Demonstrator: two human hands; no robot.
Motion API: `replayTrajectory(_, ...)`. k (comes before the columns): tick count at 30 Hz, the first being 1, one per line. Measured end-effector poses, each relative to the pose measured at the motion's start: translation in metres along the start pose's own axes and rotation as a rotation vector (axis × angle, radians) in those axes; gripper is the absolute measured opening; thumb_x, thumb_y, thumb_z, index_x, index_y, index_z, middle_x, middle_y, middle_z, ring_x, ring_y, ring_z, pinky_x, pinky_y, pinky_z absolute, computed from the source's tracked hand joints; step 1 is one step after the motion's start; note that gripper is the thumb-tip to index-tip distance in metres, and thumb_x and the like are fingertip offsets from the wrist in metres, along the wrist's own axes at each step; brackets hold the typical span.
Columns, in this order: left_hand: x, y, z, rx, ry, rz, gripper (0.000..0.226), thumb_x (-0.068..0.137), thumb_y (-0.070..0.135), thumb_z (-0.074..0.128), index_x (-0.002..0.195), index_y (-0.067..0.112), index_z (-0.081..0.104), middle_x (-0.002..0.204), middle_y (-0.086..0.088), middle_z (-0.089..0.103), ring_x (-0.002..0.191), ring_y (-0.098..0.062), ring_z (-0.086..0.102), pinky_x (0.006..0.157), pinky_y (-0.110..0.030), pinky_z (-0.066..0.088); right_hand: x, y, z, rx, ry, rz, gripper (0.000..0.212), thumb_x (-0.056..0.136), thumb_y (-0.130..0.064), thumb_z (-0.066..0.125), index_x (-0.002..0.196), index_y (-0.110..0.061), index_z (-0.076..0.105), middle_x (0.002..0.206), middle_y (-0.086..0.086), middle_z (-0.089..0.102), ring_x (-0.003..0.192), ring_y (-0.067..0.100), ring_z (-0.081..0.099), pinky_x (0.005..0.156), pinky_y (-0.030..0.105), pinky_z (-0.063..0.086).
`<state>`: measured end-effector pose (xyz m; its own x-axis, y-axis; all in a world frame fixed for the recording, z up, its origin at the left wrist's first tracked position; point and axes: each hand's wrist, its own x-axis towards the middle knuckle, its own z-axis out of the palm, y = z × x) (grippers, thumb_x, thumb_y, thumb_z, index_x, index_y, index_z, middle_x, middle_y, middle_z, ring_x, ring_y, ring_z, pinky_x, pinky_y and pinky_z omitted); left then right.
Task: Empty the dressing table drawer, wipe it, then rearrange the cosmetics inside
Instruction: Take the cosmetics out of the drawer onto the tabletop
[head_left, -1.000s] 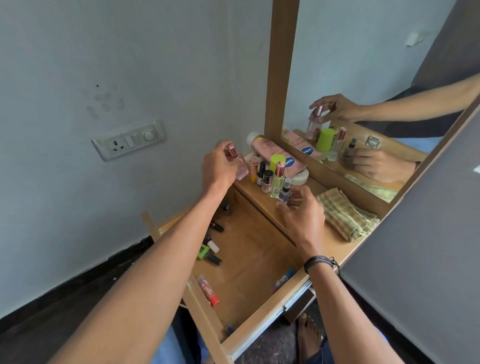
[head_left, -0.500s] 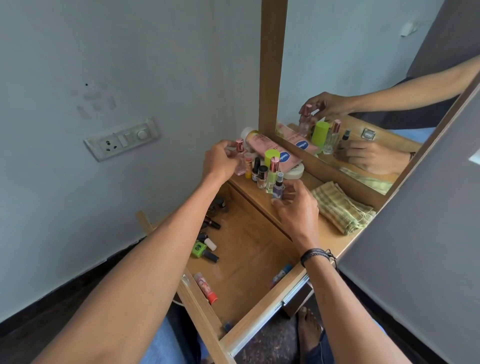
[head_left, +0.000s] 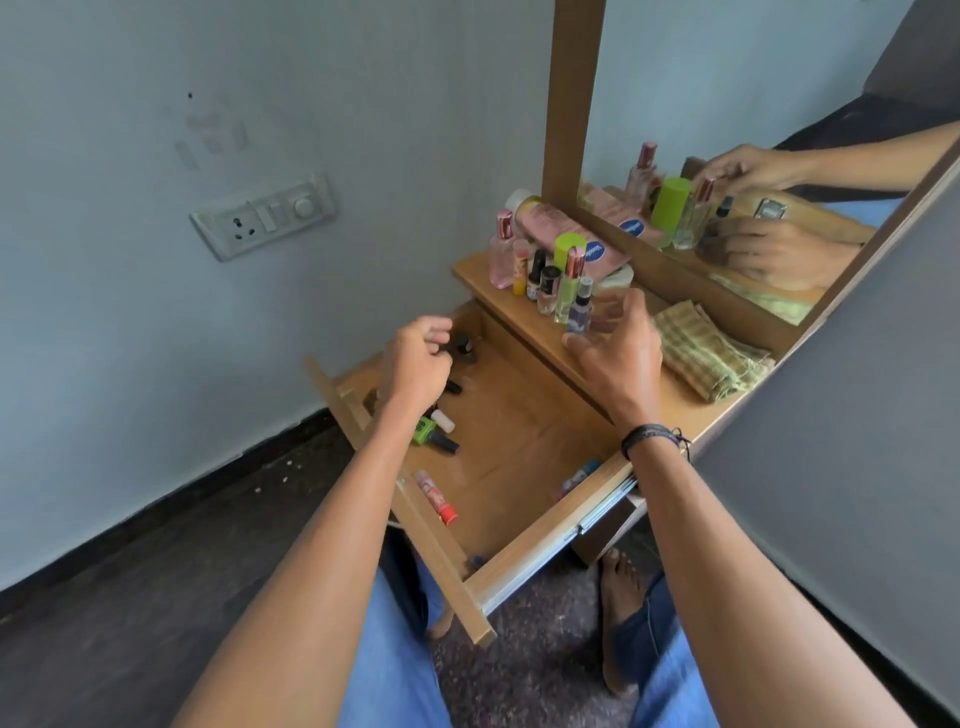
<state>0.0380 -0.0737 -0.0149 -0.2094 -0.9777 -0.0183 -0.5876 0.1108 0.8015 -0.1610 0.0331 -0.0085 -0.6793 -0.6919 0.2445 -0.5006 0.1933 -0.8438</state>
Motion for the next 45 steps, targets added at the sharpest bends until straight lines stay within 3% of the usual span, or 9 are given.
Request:
replayTrajectory(6,-0.052,-0.033,-0.003,0.56,-0.225,0.129,0.039,0.091,-0.002,0.061,0.124,0.02,0.066,0.134,-0.001,0.057,0.124,-0.024,0.05,0.09,-0.04,0.05,-0.005,-0.003,-0.003,0.098,0.123,-0.097,0.066,0.069,-0.017,0.084,0.121,-0.016,0.043,0.108,0.005,0.045,0.091,0.019,0.05,0.078,0.036,0.053)
replayTrajectory(10,-0.059,-0.033,-0.005,0.717,-0.239,0.187,0.029,0.092,0.001,0.062,0.116,0.016,0.068,0.134,-0.005,0.053,0.124,-0.026,0.045,0.089,-0.041,0.05,-0.028,-0.005,-0.003,0.09,0.12,-0.276,0.042,0.081,-0.01,0.075,0.109,-0.024,0.048,0.104,0.007,0.049,0.086,0.023,0.054,0.072,0.036,0.054)
replayTrajectory(15,-0.062,-0.029,-0.002,0.85,-0.33,0.124,0.029,0.096,0.001,0.058,0.121,0.014,0.064,0.138,-0.008,0.041,0.13,-0.033,0.042,0.089,-0.044,0.047,-0.073,0.0,0.003,-0.318,-0.388,-0.567,0.004,0.095,-0.014,0.066,0.098,-0.015,0.065,0.103,-0.004,0.054,0.081,0.012,0.058,0.072,0.023,0.053)
replayTrajectory(18,-0.056,-0.037,0.004,0.9,-0.354,0.165,0.034,0.094,0.0,0.059,0.122,0.018,0.068,0.147,-0.009,0.038,0.139,-0.036,0.031,0.093,-0.047,0.047,-0.079,0.002,0.011,-0.707,-0.686,-0.469,0.013,0.097,-0.016,0.056,0.097,-0.016,0.069,0.107,0.0,0.059,0.09,0.022,0.064,0.074,0.035,0.056)
replayTrajectory(21,-0.053,-0.039,0.01,0.935,-0.366,0.14,0.034,0.098,0.004,0.058,0.13,0.014,0.063,0.156,-0.011,0.03,0.142,-0.037,0.027,0.095,-0.045,0.047,-0.073,0.002,0.011,-0.943,-0.726,-0.311,0.009,0.092,-0.009,0.059,0.086,-0.014,0.064,0.106,0.004,0.066,0.089,0.026,0.066,0.07,0.036,0.056)
replayTrajectory(28,-0.056,-0.037,0.007,0.794,-0.29,0.116,0.027,0.098,0.006,0.059,0.123,0.015,0.062,0.148,-0.01,0.032,0.128,-0.033,0.041,0.084,-0.042,0.05,-0.06,-0.004,0.011,-1.082,-0.883,-0.072,0.024,0.087,-0.033,0.081,0.098,-0.014,0.072,0.097,0.003,0.072,0.09,0.023,0.07,0.081,0.035,0.059)
replayTrajectory(33,-0.05,-0.041,0.003,0.597,-0.2,0.166,0.026,0.103,0.013,0.052,0.129,0.015,0.053,0.136,-0.007,0.048,0.11,-0.03,0.06,0.075,-0.041,0.051,-0.062,-0.001,0.018,-1.08,-0.935,-0.043,0.007,0.095,-0.021,0.069,0.095,-0.014,0.068,0.094,0.002,0.069,0.083,0.023,0.066,0.071,0.031,0.053)
replayTrajectory(40,-0.043,-0.042,-0.001,0.389,-0.193,0.116,0.009,0.107,0.024,0.045,0.114,0.025,0.05,0.107,-0.005,0.064,0.086,-0.022,0.062,0.059,-0.037,0.053,-0.065,0.005,0.028,-1.039,-1.057,-0.062,0.011,0.094,-0.015,0.057,0.101,-0.02,0.062,0.105,-0.001,0.066,0.102,0.024,0.068,0.09,0.037,0.059)
replayTrajectory(45,-0.038,-0.046,-0.001,0.271,-0.196,0.105,0.011,0.106,0.026,0.048,0.115,0.032,0.05,0.111,-0.002,0.066,0.09,-0.019,0.068,0.069,-0.042,0.061,-0.064,-0.005,0.031,-1.014,-1.183,-0.05,0.027,0.085,-0.011,0.067,0.111,-0.011,0.073,0.111,0.003,0.072,0.105,0.023,0.068,0.093,0.041,0.059)
